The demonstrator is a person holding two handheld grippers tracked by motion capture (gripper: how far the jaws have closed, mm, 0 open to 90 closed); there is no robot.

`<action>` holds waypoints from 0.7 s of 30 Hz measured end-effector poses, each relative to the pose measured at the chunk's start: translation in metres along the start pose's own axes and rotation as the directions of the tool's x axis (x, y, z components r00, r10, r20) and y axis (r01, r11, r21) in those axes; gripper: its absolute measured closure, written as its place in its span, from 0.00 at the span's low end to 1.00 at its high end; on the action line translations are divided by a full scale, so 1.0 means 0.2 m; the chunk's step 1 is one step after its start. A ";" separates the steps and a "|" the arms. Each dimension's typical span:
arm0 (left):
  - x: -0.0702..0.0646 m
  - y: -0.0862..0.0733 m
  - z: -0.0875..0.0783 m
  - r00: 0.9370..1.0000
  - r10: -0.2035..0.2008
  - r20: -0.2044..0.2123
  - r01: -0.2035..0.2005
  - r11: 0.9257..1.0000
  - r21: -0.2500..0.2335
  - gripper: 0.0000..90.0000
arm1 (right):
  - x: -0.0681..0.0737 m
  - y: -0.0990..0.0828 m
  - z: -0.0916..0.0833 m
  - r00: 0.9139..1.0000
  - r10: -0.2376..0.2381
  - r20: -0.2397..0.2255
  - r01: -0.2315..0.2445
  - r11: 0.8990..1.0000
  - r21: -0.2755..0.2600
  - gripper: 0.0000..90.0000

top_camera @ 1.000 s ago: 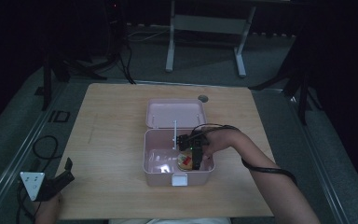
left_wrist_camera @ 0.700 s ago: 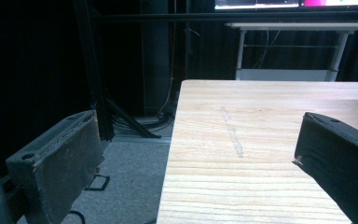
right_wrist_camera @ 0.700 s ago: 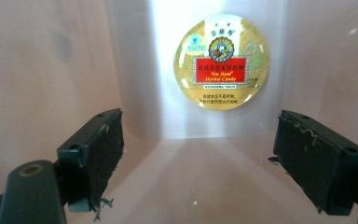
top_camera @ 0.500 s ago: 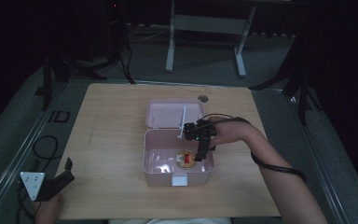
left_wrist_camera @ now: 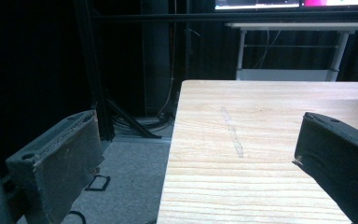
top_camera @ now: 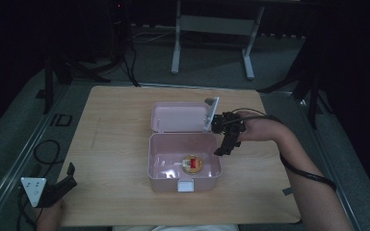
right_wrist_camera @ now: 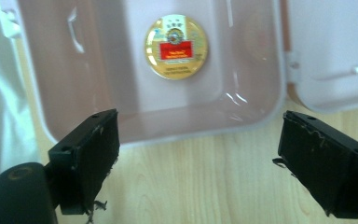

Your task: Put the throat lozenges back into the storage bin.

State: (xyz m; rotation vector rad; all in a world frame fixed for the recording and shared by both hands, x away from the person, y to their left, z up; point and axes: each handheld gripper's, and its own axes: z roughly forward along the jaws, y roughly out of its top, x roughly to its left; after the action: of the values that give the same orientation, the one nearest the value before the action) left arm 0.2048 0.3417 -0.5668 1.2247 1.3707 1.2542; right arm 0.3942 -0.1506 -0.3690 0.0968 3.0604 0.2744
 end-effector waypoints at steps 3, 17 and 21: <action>0.00 0.00 0.00 1.000 0.001 0.000 -0.001 1.000 -0.001 0.01 | -0.02 -0.06 0.00 1.000 0.013 0.011 -0.013 1.000 -0.019 0.14; 0.00 0.00 0.00 1.000 -0.002 0.004 0.002 1.000 -0.001 0.01 | -0.10 -0.36 0.23 0.992 0.118 0.037 -0.115 0.990 -0.083 0.14; 0.00 0.00 0.00 1.000 0.000 0.004 0.000 1.000 -0.001 0.01 | -0.12 -0.45 0.35 0.985 0.170 0.040 -0.164 0.979 -0.121 0.14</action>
State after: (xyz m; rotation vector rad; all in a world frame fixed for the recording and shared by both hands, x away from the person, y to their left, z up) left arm 0.2047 0.3418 -0.5668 1.2256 1.3673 1.2515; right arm 0.4187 -0.2281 -0.4518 0.3495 2.9817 0.4540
